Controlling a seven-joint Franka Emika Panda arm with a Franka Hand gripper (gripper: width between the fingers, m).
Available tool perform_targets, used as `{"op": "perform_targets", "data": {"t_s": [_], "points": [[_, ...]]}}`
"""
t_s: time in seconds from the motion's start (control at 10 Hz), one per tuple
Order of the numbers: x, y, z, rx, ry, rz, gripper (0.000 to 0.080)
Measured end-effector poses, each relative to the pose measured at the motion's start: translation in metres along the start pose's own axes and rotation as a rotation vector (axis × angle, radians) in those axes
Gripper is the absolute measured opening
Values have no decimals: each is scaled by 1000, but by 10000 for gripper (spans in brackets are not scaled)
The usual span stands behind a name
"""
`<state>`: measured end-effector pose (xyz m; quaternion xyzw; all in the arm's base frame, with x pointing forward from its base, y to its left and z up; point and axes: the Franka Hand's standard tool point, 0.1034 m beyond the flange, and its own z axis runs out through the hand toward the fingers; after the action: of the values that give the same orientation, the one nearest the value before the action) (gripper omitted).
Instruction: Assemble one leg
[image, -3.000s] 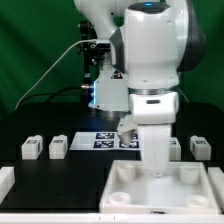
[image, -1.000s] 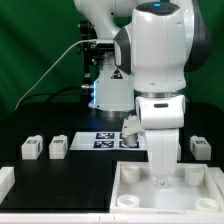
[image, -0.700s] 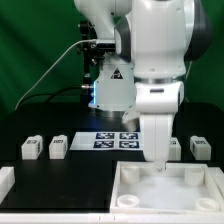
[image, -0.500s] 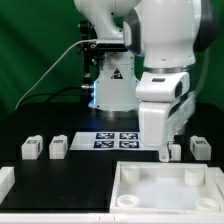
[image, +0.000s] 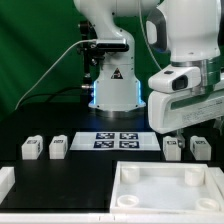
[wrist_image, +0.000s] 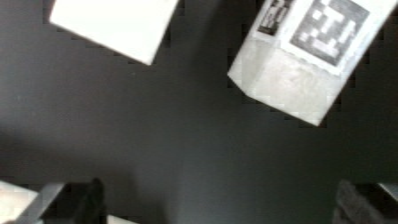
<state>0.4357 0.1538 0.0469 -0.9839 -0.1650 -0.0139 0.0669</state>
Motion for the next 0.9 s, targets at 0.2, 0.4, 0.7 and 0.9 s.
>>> {"op": "perform_targets", "data": {"t_s": [0.2,0.4,0.7,0.9], "points": [[-6,-16,3,9,-32,286,649],[-23,-28,-1,-3,-143,305,649],[-34,-26,-2,16,-363,285,649],[-37,-28,-1,37,-533,299,649]]}}
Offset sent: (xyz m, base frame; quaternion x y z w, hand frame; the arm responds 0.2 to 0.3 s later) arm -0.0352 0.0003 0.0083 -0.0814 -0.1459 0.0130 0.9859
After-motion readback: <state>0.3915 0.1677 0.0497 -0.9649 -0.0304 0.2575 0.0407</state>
